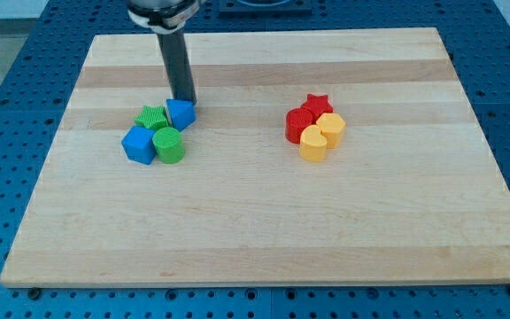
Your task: Push the triangle parallel to the red circle
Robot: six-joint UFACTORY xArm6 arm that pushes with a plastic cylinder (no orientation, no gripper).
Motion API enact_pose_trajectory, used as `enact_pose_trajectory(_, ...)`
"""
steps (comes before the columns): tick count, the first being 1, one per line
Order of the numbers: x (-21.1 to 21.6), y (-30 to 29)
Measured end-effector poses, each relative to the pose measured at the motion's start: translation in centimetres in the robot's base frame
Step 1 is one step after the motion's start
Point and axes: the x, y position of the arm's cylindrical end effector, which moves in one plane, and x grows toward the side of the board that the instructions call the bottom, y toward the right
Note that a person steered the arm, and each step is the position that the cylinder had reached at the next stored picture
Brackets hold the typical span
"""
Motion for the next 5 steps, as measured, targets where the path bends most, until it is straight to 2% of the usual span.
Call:
enact_pose_trajectory(2,2.8,-1.4)
enact_pose_trajectory(3,1.2,-1.3)
enact_pose_trajectory(4,-4.7,1.1)
enact_pose_trajectory(5,-7.6,11.0)
